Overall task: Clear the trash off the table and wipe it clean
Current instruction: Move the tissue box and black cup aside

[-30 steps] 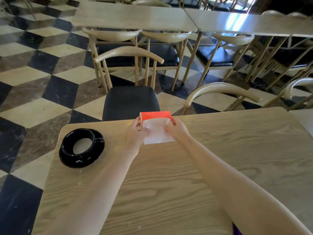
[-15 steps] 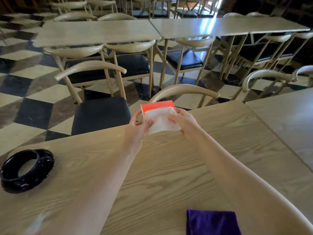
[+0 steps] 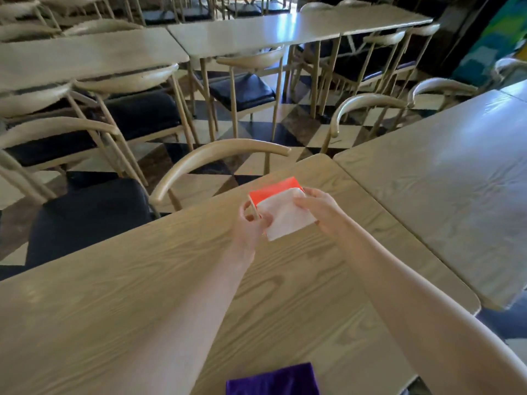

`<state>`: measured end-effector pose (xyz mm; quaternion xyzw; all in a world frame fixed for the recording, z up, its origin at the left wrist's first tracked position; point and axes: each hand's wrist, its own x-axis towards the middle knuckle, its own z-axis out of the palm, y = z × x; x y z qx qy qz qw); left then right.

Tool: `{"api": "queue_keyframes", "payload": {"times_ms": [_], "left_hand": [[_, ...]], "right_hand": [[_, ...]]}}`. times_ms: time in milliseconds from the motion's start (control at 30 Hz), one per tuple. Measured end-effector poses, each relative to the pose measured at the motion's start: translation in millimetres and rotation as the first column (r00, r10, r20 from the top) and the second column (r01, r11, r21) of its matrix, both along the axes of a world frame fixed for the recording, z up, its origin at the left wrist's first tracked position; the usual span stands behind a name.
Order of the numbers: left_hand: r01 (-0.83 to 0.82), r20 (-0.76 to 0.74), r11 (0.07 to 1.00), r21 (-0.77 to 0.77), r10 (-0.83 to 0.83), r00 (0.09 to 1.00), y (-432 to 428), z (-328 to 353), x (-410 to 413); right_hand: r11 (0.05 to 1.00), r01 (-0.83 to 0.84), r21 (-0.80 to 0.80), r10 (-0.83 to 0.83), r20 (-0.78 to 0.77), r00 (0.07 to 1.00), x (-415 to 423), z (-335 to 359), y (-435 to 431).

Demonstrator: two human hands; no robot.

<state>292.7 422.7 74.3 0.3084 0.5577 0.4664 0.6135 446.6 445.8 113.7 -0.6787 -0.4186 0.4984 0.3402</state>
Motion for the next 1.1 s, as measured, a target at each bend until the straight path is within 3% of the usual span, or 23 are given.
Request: {"api": "queue_keyframes", "payload": {"times_ms": [200,400,800,1100], "left_hand": [[0.062,-0.077,0.987,-0.147,-0.074,0.994,6,-38,47],[0.072,-0.213,0.980,-0.188,-0.112,0.971,5,-69,69],[0.143,-0.286,0.961,-0.239,-0.210,0.935,-2,-78,71],[0.228,-0.257,0.924,-0.305,-0.311,0.915,-7,-58,53]], "right_hand": [[0.998,-0.016,-0.066,0.025,0.142,0.990,43,-44,-3],[0.983,-0.046,-0.179,0.094,0.270,0.958,61,-79,-4],[0.983,-0.037,-0.178,0.077,0.220,0.972,68,-106,-8],[0.962,-0.085,-0.259,0.164,0.297,0.941,62,-96,-8]]}}
